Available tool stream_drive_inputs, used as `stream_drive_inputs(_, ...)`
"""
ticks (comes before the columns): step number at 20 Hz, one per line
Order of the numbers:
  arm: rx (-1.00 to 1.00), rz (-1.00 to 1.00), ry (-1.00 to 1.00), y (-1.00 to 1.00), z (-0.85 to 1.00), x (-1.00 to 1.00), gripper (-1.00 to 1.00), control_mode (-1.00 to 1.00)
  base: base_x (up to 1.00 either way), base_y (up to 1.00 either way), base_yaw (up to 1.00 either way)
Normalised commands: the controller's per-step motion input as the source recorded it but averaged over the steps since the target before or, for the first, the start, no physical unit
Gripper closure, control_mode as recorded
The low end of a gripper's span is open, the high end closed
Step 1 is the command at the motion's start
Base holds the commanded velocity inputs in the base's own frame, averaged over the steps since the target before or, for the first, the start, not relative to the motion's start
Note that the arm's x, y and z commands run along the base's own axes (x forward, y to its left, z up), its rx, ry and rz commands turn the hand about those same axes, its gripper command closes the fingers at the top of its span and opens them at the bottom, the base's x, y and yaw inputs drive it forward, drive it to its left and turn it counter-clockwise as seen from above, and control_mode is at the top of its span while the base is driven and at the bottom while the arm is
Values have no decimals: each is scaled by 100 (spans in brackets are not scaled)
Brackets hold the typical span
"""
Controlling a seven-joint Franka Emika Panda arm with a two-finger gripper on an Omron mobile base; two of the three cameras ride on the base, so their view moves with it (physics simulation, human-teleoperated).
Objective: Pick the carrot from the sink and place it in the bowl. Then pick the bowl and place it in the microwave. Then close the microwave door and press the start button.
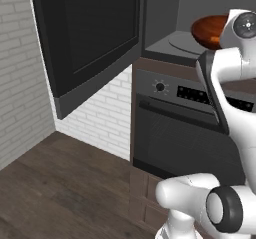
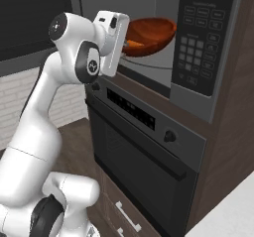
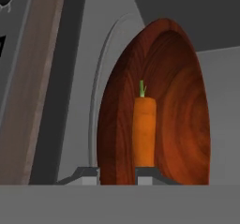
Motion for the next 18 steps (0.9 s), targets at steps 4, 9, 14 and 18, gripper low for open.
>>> stream_drive_inputs(4, 0, 0, 12, -10, 1, 48, 100, -100, 0, 0, 0)
stream_drive_inputs(9, 0, 0, 20, -23, -7, 35, 100, -100, 0, 0, 0)
stream_drive_inputs(14, 0, 0, 16, -30, -23, 8, 100, -100, 0, 0, 0)
stream_drive_inputs(18, -1, 0, 2, -4, -44, 0, -100, -100, 0, 0, 0)
